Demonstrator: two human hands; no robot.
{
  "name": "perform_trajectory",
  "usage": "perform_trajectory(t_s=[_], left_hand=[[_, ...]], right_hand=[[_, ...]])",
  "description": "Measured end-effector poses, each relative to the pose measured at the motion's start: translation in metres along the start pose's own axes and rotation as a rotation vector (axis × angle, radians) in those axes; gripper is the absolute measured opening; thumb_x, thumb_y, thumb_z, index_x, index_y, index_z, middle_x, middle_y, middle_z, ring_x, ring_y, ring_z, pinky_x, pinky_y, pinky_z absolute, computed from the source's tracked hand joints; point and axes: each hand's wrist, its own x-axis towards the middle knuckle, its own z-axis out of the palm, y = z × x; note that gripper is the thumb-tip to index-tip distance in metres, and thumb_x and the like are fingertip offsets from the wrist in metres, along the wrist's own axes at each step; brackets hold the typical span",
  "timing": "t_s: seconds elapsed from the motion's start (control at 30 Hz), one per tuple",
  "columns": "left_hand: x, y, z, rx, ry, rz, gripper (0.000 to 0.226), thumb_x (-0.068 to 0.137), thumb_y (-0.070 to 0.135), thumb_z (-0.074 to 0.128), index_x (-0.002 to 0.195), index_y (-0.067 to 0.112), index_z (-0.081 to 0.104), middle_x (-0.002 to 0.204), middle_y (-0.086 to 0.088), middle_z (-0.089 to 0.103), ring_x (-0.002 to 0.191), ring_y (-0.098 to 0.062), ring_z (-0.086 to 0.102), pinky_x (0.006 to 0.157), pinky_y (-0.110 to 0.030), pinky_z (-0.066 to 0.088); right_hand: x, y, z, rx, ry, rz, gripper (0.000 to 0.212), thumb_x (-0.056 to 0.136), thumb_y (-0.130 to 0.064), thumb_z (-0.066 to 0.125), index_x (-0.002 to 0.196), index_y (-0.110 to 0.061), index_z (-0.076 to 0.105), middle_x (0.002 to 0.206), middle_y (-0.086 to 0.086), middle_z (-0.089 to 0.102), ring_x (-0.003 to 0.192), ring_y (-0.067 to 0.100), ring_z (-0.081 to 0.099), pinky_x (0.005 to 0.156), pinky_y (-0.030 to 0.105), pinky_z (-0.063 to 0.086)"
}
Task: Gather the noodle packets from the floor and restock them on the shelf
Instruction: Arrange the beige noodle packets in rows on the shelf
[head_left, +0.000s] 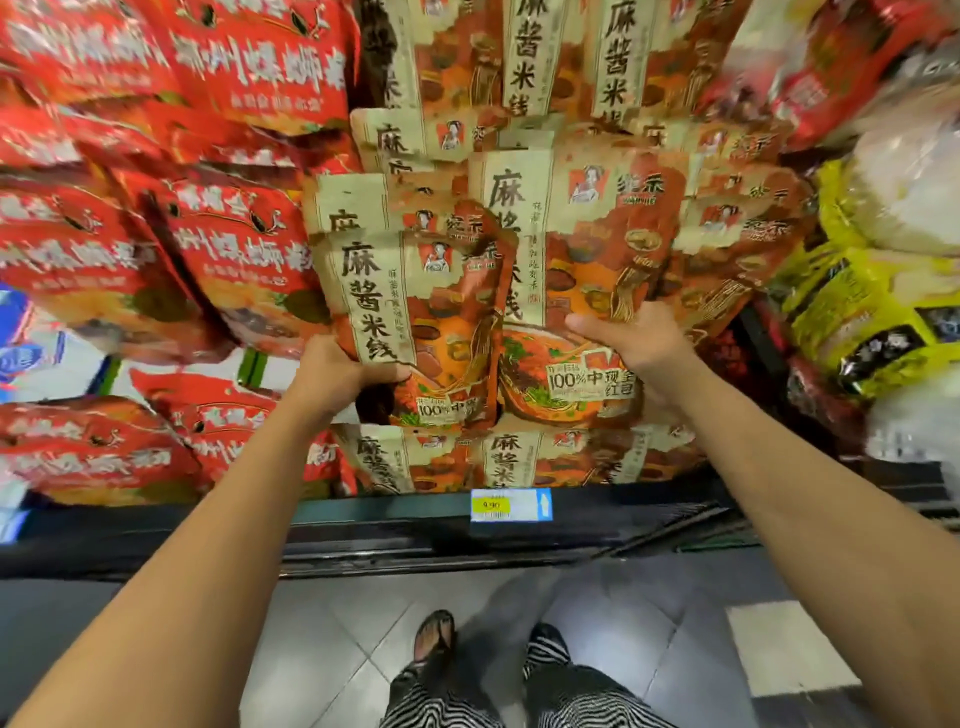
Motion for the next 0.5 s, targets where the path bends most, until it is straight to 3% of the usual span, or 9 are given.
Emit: perform_trajectory(t_s=[0.07,0.13,0.17,0.33,0.43,0.5], left_hand=[[-0.002,0.003,-0.005,0.059,0.001,0.008,0.036,0.064,0.005,0.089,0.096,0.005,0.073,0.101,-0.006,0.073,0.086,-0.013,0.069,0.076,-0.024,0.054],[-0.004,0.008,-0.009,0.101,-0.017,0.010,0.036,0.063,0.006,0.090,0.094,0.009,0.072,0.096,-0.001,0.073,0.087,-0.013,0.070,0.081,-0.028,0.054],[-0.006,0.011,-0.012,0.095,-0.032,0.008,0.036,0.064,0.006,0.090,0.094,0.012,0.071,0.095,0.002,0.074,0.088,-0.012,0.071,0.083,-0.029,0.055],[-0.014,0.023,-0.015,-0.068,-0.006,0.070,0.029,0.066,0.005,0.087,0.090,0.013,0.072,0.096,-0.002,0.077,0.089,-0.013,0.074,0.079,-0.024,0.058],[-0.016,0.022,-0.014,-0.110,0.031,0.104,0.028,0.067,0.002,0.086,0.087,0.016,0.073,0.094,-0.002,0.077,0.091,-0.017,0.074,0.083,-0.030,0.057],[-0.018,0.017,-0.018,-0.147,0.055,0.107,0.028,0.068,0.001,0.085,0.087,0.016,0.073,0.091,0.001,0.078,0.089,-0.016,0.074,0.081,-0.029,0.056]], right_hand=[[0.001,0.005,0.004,-0.178,-0.069,0.058,0.059,0.057,-0.046,0.090,0.089,-0.002,0.070,0.083,0.009,0.075,0.079,0.031,0.071,0.070,0.041,0.059],[0.000,0.001,0.004,-0.283,-0.157,0.095,0.033,0.068,-0.032,0.087,0.071,-0.010,0.063,0.051,-0.013,0.062,0.048,0.001,0.058,0.047,0.014,0.043],[0.001,-0.004,0.001,-0.327,-0.195,0.112,0.028,0.073,-0.023,0.085,0.066,-0.016,0.059,0.046,-0.017,0.059,0.044,-0.003,0.055,0.045,0.009,0.038],[0.012,-0.019,-0.005,-0.454,-0.230,0.132,0.027,0.079,-0.017,0.082,0.067,-0.013,0.057,0.060,-0.004,0.065,0.056,0.011,0.061,0.056,0.021,0.046],[0.013,-0.013,0.000,-0.390,-0.166,0.121,0.022,0.082,-0.018,0.079,0.074,-0.010,0.060,0.067,-0.001,0.065,0.058,0.012,0.059,0.064,0.029,0.046],[0.012,-0.005,0.004,-0.307,-0.085,0.106,0.019,0.082,-0.020,0.078,0.085,-0.004,0.067,0.079,0.005,0.072,0.071,0.023,0.067,0.072,0.034,0.053]])
